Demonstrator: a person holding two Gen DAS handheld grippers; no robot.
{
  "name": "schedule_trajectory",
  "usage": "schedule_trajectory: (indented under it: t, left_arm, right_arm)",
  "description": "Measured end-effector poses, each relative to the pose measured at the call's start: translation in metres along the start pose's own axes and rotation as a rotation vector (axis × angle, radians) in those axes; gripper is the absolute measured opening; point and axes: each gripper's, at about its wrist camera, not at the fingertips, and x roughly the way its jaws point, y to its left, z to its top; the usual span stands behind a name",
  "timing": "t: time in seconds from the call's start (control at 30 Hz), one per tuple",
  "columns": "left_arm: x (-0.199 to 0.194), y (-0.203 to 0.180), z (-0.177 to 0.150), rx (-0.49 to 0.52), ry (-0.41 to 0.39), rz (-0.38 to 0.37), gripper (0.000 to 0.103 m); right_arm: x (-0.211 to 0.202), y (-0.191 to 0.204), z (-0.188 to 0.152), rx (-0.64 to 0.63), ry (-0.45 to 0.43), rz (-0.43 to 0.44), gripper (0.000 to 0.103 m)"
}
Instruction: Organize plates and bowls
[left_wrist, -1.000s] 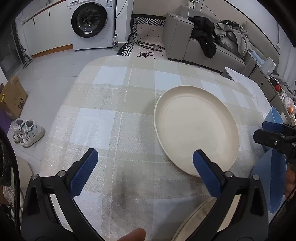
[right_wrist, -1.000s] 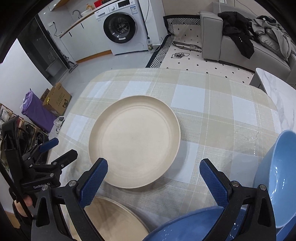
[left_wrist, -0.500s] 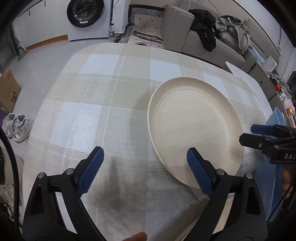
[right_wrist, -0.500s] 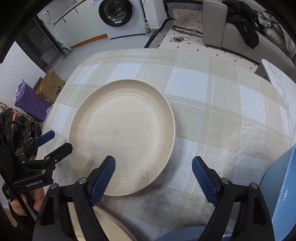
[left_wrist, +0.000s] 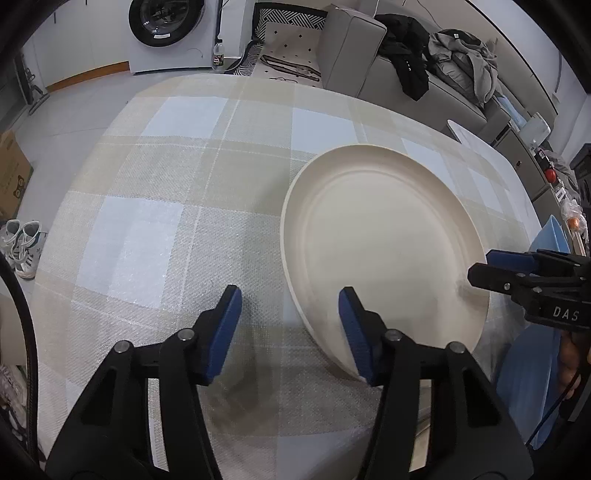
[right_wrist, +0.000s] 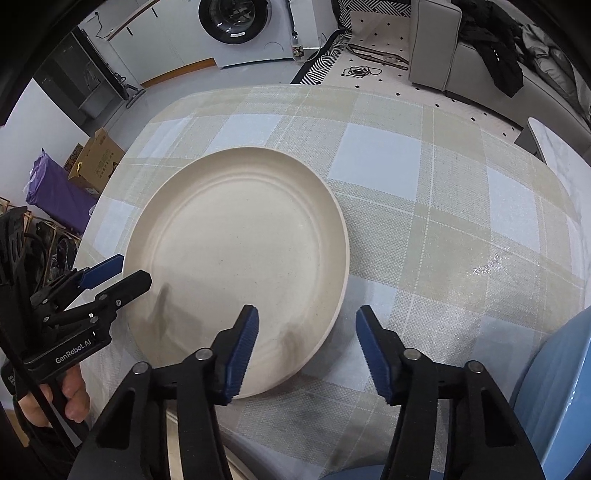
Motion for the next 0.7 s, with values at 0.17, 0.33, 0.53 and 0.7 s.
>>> schedule_trajectory:
  t: [0.17,0.33,0.53,0.7]
  left_arm:
    - [0.002,-0.006,0.000,0.033,0.003,0.016,0.026]
    - [0.003,-0.015,-0.002,0.079,-0.007,0.046,0.016]
    - [0.001,-0.019,-0.003,0.097,-0.024,0.065,0.016]
    - [-0.005,-0.020,-0.003,0.099,-0.042,0.077,0.016]
  right_arm:
    - [-0.001,0.004,0.000,-0.017,-0.013,-0.027,0.038]
    - [0.000,0.003,0.001,-0.024,-0.030,-0.061,0.026]
    - [0.001,0.007,0.000,-0.043,-0.041,-0.083,0.025]
    - [0.000,0.009,0.000,-0.051,-0.048,-0.087,0.025]
